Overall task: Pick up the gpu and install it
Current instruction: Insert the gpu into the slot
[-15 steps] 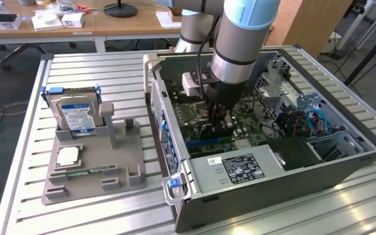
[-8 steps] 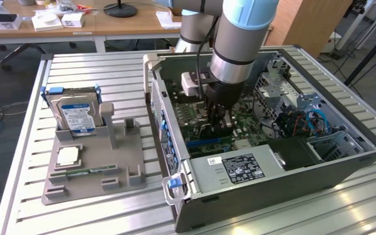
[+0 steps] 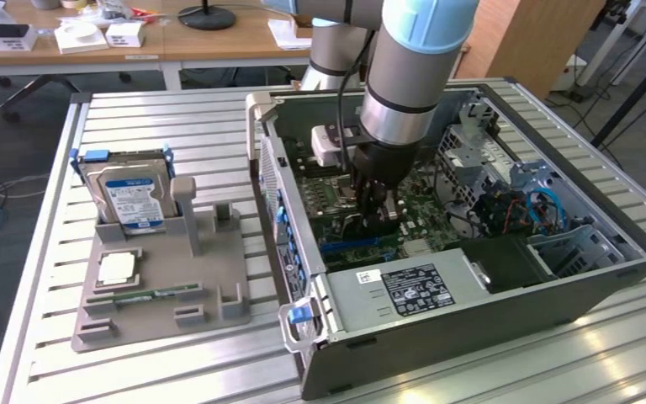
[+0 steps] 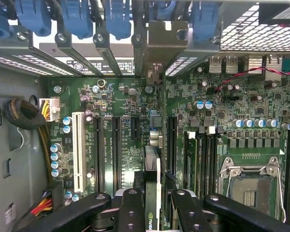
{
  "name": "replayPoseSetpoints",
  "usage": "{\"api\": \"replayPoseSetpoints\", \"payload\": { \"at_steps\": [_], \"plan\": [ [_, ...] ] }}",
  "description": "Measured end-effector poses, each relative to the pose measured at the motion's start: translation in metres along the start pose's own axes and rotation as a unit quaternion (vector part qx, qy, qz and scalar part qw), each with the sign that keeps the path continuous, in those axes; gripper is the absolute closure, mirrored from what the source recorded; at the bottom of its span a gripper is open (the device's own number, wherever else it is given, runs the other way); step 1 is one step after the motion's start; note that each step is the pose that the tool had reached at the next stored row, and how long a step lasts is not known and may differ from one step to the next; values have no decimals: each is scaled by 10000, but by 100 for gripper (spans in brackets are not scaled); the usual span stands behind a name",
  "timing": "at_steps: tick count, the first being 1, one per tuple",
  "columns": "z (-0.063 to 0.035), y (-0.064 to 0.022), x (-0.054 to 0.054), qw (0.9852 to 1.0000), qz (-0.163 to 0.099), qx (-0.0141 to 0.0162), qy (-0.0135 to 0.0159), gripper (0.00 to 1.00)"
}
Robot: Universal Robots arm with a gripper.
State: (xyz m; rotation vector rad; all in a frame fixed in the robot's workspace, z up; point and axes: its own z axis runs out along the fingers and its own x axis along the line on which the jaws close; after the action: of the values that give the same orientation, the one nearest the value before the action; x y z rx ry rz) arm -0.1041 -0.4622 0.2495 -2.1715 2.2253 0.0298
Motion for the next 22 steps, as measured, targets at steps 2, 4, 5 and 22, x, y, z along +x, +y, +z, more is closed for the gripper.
{"api": "replayPoseSetpoints", "payload": {
  "at_steps": [2,4,5,22],
  "plan": [
    [4,0,0,10000,0,0,-1,74],
    [10,0,0,10000,-1,0,0,74],
    [10,0,1,10000,-1,0,0,74],
    [13,1,0,10000,-24,0,-3,74]
  ]
}}
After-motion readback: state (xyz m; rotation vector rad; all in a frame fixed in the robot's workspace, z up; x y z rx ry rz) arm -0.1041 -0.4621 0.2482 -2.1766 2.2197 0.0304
